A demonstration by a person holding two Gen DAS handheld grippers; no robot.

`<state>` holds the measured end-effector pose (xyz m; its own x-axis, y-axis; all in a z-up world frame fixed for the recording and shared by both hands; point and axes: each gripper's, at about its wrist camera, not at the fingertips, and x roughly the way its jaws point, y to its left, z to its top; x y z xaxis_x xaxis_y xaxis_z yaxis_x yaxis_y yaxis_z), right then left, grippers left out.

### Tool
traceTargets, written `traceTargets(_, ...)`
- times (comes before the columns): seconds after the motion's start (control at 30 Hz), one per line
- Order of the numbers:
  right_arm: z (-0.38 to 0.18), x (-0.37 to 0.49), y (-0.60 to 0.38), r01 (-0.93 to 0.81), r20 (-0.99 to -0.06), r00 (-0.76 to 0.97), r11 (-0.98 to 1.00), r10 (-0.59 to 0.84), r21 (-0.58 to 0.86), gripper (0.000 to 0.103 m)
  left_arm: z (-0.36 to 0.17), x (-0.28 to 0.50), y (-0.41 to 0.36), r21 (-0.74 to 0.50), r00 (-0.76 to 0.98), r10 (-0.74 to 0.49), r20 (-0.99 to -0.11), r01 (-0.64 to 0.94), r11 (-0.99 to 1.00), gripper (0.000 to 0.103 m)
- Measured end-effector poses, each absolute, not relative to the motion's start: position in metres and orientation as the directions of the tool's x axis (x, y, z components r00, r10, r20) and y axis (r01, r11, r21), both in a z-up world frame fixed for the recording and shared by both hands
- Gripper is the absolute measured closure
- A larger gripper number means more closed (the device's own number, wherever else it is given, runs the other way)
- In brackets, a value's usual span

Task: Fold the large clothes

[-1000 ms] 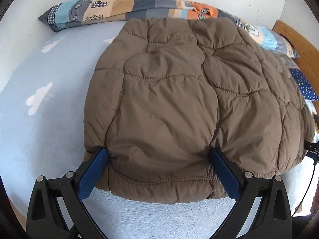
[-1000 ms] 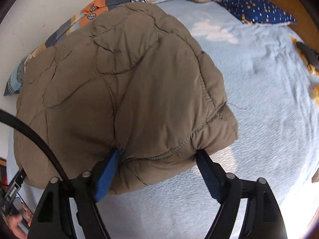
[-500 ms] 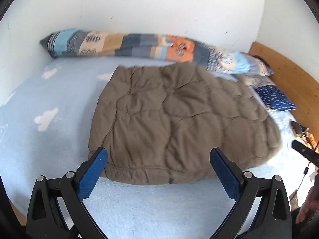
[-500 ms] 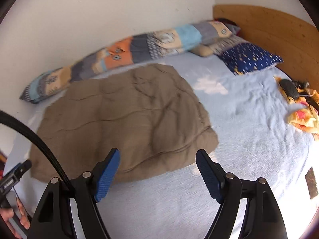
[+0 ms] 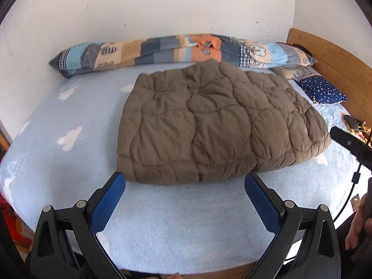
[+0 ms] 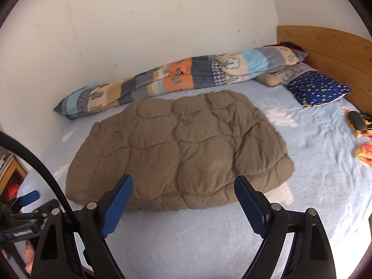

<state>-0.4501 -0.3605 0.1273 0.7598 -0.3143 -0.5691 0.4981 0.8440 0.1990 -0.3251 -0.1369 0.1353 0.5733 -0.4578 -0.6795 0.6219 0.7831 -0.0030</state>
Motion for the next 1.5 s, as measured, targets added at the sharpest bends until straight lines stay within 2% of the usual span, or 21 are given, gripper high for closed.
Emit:
traceTargets(0.1,0.126,-0.448,-0.358,0.531,-0.574,0.729,0.837,-0.372,0.133,0.007,0.139,-0.331,-0.146,0.023,0.595,-0.469,-0.653,0.634,0.773,0.0)
traceTargets(0.2,0.124,-0.444,-0.357,0.526,-0.578,0.726,0.842,-0.373,0.117,0.005,0.137,-0.33,-0.157,0.046,0.593,-0.436,-0.677,0.626,0.779,0.0)
traceTargets(0.53,0.126,-0.428,-0.324,0.481,-0.557,0.729,0.877,-0.399,0.002,0.003,0.125,-0.314,-0.162,0.095,0.612,-0.352,-0.708,0.576,0.812,0.002)
traceTargets(0.73,0.121,-0.418,-0.311,0.444,-0.551,0.736,0.895,-0.395,-0.049,0.003,0.125,-0.309,-0.156,0.139,0.656,-0.3,-0.692,0.53,0.837,0.002)
traceTargets(1.5,0.114,-0.412,-0.312,0.434,-0.572,0.728,0.9,-0.377,-0.041,0.003,0.118,-0.309,-0.161,0.181,0.644,-0.274,-0.715,0.548,0.816,0.002)
